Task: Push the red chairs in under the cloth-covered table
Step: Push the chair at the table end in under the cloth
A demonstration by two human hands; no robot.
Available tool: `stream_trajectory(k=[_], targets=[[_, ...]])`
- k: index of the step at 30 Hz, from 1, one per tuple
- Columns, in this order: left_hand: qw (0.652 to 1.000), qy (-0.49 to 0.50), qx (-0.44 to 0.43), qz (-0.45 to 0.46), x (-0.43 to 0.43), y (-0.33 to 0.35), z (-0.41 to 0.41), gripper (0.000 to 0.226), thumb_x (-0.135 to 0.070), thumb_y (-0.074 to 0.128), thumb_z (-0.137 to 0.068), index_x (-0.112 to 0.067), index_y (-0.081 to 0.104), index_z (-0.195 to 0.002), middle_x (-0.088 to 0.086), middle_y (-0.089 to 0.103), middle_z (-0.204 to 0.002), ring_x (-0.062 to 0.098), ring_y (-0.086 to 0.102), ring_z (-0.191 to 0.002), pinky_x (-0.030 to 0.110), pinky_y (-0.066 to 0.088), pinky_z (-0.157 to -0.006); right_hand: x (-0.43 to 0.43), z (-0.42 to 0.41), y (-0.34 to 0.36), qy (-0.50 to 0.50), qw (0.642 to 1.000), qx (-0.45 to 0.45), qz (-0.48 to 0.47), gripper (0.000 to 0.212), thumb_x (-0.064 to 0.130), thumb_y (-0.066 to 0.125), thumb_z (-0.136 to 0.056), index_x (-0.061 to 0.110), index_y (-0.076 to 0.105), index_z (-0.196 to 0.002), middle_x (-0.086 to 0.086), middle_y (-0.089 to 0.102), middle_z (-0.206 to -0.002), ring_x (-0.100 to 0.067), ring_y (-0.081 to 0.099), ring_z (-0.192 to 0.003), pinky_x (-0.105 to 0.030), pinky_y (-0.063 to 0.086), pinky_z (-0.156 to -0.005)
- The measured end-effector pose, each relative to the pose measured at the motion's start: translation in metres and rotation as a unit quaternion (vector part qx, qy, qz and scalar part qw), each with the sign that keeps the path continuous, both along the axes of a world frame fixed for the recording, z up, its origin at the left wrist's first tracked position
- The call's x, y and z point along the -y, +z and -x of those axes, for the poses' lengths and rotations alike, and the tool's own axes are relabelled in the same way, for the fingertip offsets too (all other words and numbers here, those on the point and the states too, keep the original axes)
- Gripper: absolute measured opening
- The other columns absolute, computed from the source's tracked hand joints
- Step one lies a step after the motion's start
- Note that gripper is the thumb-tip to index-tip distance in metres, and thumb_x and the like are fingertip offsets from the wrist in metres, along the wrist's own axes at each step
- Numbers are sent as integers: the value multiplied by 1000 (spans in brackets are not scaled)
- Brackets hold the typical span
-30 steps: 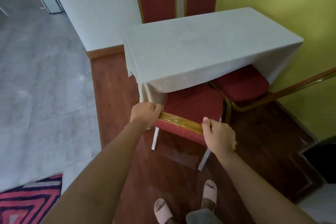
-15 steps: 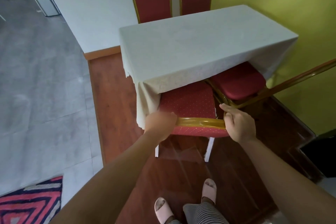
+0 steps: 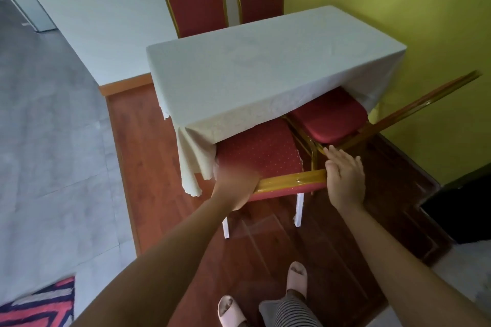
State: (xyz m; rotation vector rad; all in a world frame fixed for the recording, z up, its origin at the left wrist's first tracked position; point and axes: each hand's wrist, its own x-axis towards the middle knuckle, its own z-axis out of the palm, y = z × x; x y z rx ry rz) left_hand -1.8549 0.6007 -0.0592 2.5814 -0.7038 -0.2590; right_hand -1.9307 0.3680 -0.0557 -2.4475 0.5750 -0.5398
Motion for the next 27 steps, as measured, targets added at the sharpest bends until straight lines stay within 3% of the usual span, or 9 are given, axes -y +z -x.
stream_trajectory(k=[4,7,13,15,17,19,22,27], targets=[[999,36,-35,9,2,-10,0,43,-33,31,-97,-16,71,-103,6,72,-96,26,62,-91,36,48,-80,5,-7,-5,-24,999,37,-6,51,20,33,-83,10,56,-128,-5,53,-137,-20,44,-130,-40,17,-116],[1000,-7,11,14,12,-11,1,40,-18,33,-96,-18,69,-114,4,73,-104,26,64,-90,40,53,-75,20,-15,-5,-4,999,50,2,52,16,31,-81,6,58,-124,-10,57,-132,-23,49,-126,-45,24,-115],[1000,13,1,1,61,-7,6,34,-17,41,-96,-12,55,-126,11,69,-108,30,63,-93,38,53,-70,75,-34,1,40,999,24,6,52,14,27,-83,4,59,-123,-13,56,-133,-28,45,-130,-46,21,-115],[1000,22,-2,4,81,-7,9,29,-16,43,-95,-14,57,-121,9,69,-98,29,62,-83,38,51,-64,96,-41,3,56,998,8,4,54,15,25,-83,5,59,-124,-11,55,-134,-27,42,-132,-46,19,-116],[999,42,3,6,101,-7,8,22,-19,42,-93,-17,64,-96,7,67,-80,28,60,-72,36,47,-57,116,-46,4,72,997,-7,2,55,16,23,-83,5,59,-124,-11,54,-135,-26,39,-134,-45,16,-117],[997,70,-14,26,119,-8,7,33,-22,38,-92,-16,63,-72,7,62,-67,28,58,-66,38,45,-54,134,-51,5,84,996,-18,1,56,16,22,-84,4,58,-124,-10,54,-135,-25,38,-134,-42,13,-118],[995,81,-39,35,146,-10,3,47,-33,27,-84,-12,69,-83,8,67,-75,25,58,-68,39,45,-55,159,-59,7,103,994,-38,1,57,17,20,-84,5,59,-124,-9,55,-135,-24,39,-134,-38,11,-118],[990,104,-79,57,188,-8,0,50,-38,28,-80,-14,71,-77,6,67,-71,24,57,-65,34,37,-50,202,-71,12,117,990,-77,-10,58,21,18,-85,9,58,-126,-5,52,-138,-20,36,-135,-35,9,-118]])
